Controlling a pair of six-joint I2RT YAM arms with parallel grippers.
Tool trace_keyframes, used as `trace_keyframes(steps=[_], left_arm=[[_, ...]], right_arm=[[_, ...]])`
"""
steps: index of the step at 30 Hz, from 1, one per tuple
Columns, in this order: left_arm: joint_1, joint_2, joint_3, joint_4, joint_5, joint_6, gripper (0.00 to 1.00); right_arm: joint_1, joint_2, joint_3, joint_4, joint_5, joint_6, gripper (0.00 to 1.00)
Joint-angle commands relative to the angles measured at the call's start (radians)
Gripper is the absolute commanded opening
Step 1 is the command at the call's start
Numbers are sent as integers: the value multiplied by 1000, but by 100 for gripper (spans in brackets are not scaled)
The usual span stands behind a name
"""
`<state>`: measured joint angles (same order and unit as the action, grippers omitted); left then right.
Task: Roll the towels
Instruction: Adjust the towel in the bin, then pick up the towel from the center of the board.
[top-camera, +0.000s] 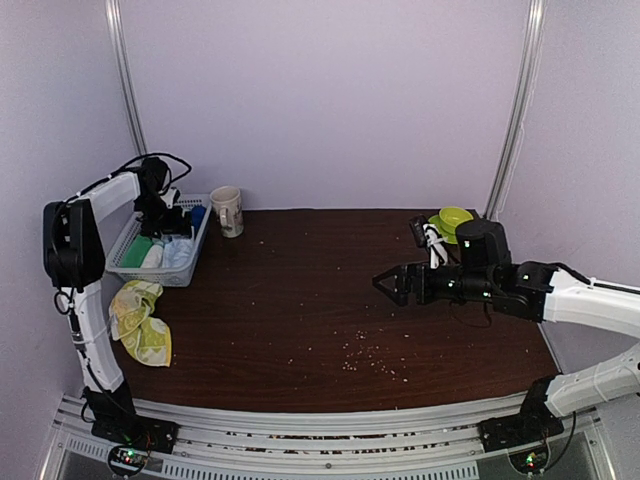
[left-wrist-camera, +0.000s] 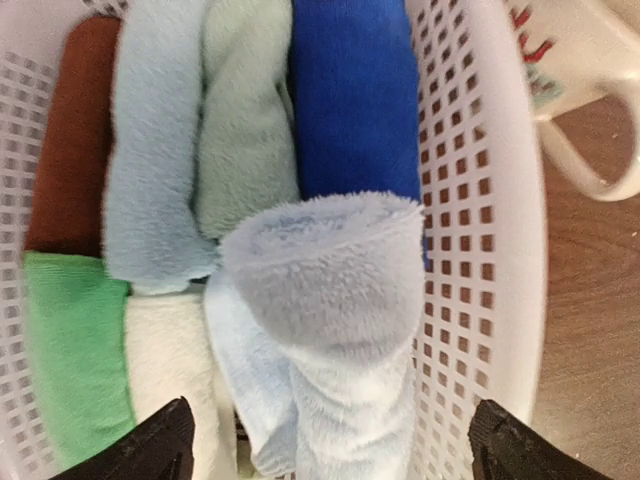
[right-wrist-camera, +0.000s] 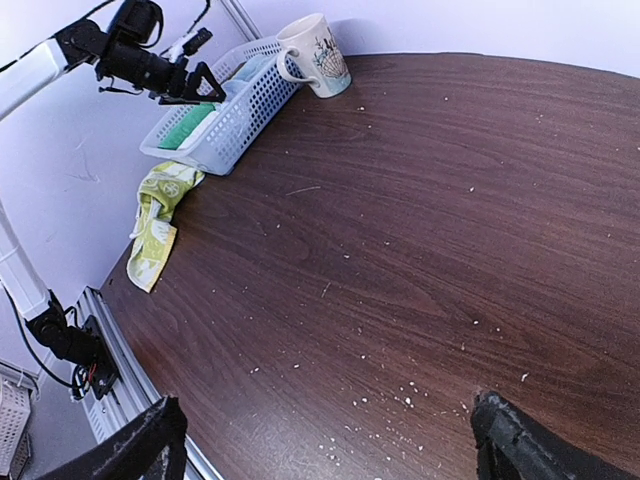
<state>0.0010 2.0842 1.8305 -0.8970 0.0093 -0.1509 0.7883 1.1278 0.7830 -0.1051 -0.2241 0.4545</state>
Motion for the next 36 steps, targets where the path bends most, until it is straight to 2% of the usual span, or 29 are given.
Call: trace_keyframes(steps=[1, 4, 6, 11, 17, 22, 28, 30, 33, 36], left_arm=[[-10, -165, 15, 3, -99, -53, 98], [-12, -290, -40, 22, -116, -82, 98], [-25, -395, -147, 64, -117, -104, 98], [-49, -677, -550, 191, -135, -218, 98], [-67, -919, -908, 266, -233, -329, 98], [-65, -928, -1036, 346, -287, -364, 98], [-52, -792, -1028, 427, -262, -384, 97], [-43, -756, -1023, 444, -268, -392, 92], [-28, -705, -1014, 461, -256, -393, 75], [-25, -696, -1012, 466, -255, -390, 48]], right_arm=[[18, 19, 44, 5, 57, -20, 100], [38, 50, 59, 21, 69, -53, 100], [68, 66, 72, 37, 90, -84, 100], [129, 82, 88, 59, 129, -94, 100], [207, 102, 82, 89, 182, -72, 100], [272, 136, 85, 113, 208, -55, 100], [330, 157, 83, 127, 238, -38, 100], [340, 159, 83, 131, 242, -35, 100], [350, 161, 84, 142, 249, -33, 100], [353, 166, 89, 149, 258, -36, 100]])
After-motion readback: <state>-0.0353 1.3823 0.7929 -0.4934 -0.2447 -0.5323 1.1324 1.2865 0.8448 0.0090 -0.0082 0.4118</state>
